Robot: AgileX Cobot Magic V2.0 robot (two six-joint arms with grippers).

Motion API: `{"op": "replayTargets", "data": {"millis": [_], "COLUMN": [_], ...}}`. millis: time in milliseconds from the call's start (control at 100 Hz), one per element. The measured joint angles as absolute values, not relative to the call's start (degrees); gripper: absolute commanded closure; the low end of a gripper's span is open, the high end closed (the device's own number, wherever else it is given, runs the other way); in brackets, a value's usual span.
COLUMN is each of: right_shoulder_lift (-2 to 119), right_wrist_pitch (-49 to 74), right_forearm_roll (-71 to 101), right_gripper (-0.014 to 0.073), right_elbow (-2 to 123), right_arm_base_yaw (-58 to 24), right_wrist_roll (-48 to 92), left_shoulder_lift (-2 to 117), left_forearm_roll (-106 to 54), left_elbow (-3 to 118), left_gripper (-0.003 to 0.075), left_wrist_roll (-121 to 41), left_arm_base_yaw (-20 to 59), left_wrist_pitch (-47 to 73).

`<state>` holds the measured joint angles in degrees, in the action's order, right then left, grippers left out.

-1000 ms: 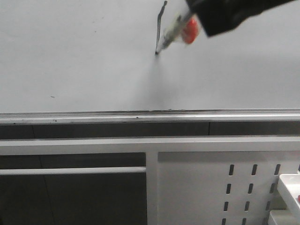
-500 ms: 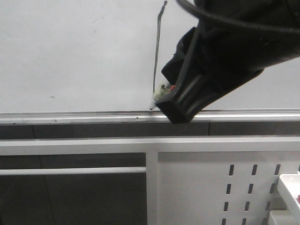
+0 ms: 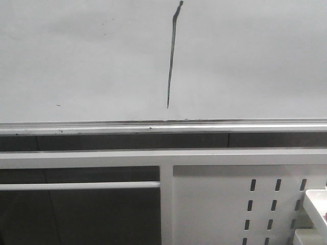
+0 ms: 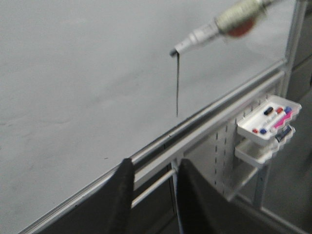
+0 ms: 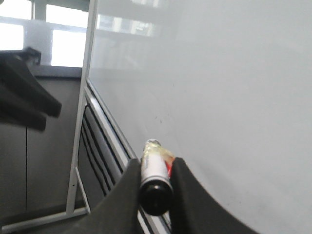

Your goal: Write number 1 on whiteboard

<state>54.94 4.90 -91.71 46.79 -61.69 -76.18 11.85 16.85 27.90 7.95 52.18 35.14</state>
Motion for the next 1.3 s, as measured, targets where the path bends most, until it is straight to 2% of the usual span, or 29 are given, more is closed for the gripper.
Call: {"op": "replayTargets", "data": {"millis": [80, 300, 430, 1300], "right_shoulder_lift": [55.8, 59.6, 60.1, 60.1], "right_wrist_pitch": [4.6, 2.6, 1.9, -7.9], "right_forearm_roll": [-91.5, -89.8, -89.6, -92.8], "right_gripper": [0.0645, 0.0645, 0.0645, 0.0645], "right_elbow": [47.8, 48.2, 48.2, 48.1], "right_arm_base_yaw": [-61.7, -61.7, -61.7, -61.7], "right_wrist_roll": [-76.2, -76.2, -76.2, -76.3], "left_shoulder_lift": [19.0, 33.6, 37.9, 41.9], "left_forearm_roll": [12.7, 6.5, 6.1, 2.6], "left_elbow": [31.2, 41.5, 45.8, 47.5], "left_gripper": [0.0339, 0.046, 0.047, 0.0479], "left_wrist_roll": [0.0, -15.6, -21.7, -26.5], "left_arm_base_yaw": [52.2, 52.2, 52.2, 52.2], "left_wrist_pitch": [35.1, 36.1, 39.3, 45.0]}}
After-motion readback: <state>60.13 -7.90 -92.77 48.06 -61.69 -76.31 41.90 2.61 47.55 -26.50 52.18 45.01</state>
